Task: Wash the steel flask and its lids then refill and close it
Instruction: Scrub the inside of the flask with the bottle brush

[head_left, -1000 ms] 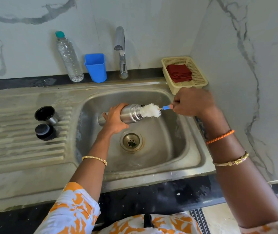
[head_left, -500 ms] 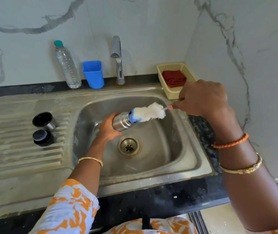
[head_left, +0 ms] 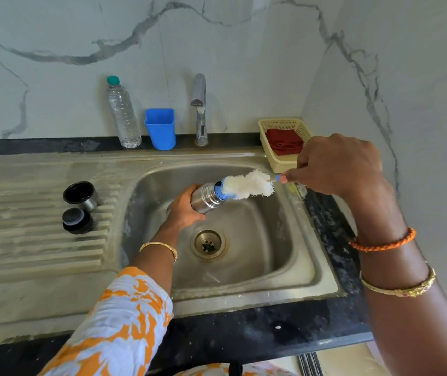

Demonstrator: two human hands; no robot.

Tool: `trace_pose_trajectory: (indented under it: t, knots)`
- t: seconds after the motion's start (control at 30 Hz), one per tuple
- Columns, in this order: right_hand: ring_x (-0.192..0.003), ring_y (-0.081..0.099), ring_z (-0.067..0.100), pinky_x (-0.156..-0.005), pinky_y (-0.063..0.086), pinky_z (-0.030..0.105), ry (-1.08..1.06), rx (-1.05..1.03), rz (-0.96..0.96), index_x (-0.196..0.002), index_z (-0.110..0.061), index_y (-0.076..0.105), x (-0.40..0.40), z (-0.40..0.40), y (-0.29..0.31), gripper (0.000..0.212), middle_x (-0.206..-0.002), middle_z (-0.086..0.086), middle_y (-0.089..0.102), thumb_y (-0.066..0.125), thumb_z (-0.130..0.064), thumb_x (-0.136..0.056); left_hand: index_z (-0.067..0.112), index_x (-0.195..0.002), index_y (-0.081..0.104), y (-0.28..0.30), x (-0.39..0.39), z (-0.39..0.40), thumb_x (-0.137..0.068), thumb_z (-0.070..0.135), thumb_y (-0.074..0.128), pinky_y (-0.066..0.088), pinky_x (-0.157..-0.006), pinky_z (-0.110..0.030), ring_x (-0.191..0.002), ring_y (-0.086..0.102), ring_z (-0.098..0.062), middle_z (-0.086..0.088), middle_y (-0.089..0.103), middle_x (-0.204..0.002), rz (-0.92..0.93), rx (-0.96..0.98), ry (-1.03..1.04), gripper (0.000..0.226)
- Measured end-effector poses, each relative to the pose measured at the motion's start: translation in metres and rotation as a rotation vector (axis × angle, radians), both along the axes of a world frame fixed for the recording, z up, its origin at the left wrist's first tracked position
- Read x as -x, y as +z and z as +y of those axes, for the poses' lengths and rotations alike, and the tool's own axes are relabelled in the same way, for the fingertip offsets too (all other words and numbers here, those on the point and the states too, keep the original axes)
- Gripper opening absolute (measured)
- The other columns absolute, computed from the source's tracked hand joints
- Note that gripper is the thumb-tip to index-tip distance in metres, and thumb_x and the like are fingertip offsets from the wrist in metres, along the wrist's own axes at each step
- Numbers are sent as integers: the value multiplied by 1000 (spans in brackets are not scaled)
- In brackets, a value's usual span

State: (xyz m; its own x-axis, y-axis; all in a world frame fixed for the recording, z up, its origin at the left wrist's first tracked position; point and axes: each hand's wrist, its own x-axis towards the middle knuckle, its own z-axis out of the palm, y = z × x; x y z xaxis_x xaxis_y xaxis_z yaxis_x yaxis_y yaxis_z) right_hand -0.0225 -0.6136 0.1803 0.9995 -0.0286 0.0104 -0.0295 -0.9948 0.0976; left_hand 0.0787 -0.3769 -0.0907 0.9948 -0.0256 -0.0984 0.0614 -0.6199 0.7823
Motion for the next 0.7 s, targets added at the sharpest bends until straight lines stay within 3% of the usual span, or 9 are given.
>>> trace_pose_trajectory:
  t: [0.17,0.27,0.33,0.43,0.53,0.6,0.67,0.7]
  knots:
    - [-79,60,20,-64,38,29,18,25,17,-90,-23,67,7,-3,8,47,-74,-4,61,55,-66,-79,43,-118,47,3,4,-5,-42,21,85,55,-84,-49,-98,63,-21,8,63,-109,-26,8,-41,88]
    - [-78,58,21,-65,37,29,21,67,-68,-95,-24,69,7,-3,10,45,-81,-2,63,55,-64,-81,38,-120,49,11,7,-6,-44,19,85,55,-83,-49,-97,62,-20,8,63,-108,-27,8,-41,86]
    - [-81,58,23,-77,37,32,39,132,-167,-96,-22,70,3,-4,6,41,-82,2,64,56,-59,-83,39,-121,47,15,9,-5,-41,28,82,55,-83,-48,-96,62,-21,8,62,-109,-32,-5,-25,87]
    - [-99,53,30,-95,16,40,86,158,-465,-84,-18,73,-8,-11,-11,24,-78,8,64,68,-41,-80,38,-124,45,18,15,-2,-38,39,80,56,-82,-47,-97,62,-20,8,61,-112,-31,16,12,94]
    - [-124,41,37,-103,9,44,78,-68,-804,-82,-16,72,-21,-14,-33,10,-110,10,64,71,-20,-73,36,-123,47,20,22,-3,-38,38,81,56,-80,-48,-94,62,-19,7,60,-111,-47,56,22,92]
    - [-133,33,35,-105,18,41,92,-260,-1019,-97,-16,70,-21,-5,-48,19,-133,16,49,66,-14,-78,41,-118,47,22,26,-6,-36,39,79,56,-78,-49,-91,62,-17,9,61,-107,-44,84,47,88]
    - [-129,37,21,-101,33,31,100,-603,-1205,-111,-8,63,-19,10,-64,27,-132,23,43,66,-13,-85,45,-115,46,20,30,-5,-34,42,77,57,-76,-49,-90,63,-16,11,61,-105,-31,106,77,87]
    - [-122,40,13,-97,37,24,69,-835,-1205,-115,-4,58,-18,17,-72,33,-128,21,43,68,-15,-86,45,-114,45,19,31,-5,-33,42,77,57,-76,-48,-89,63,-16,12,62,-104,-25,112,83,87]
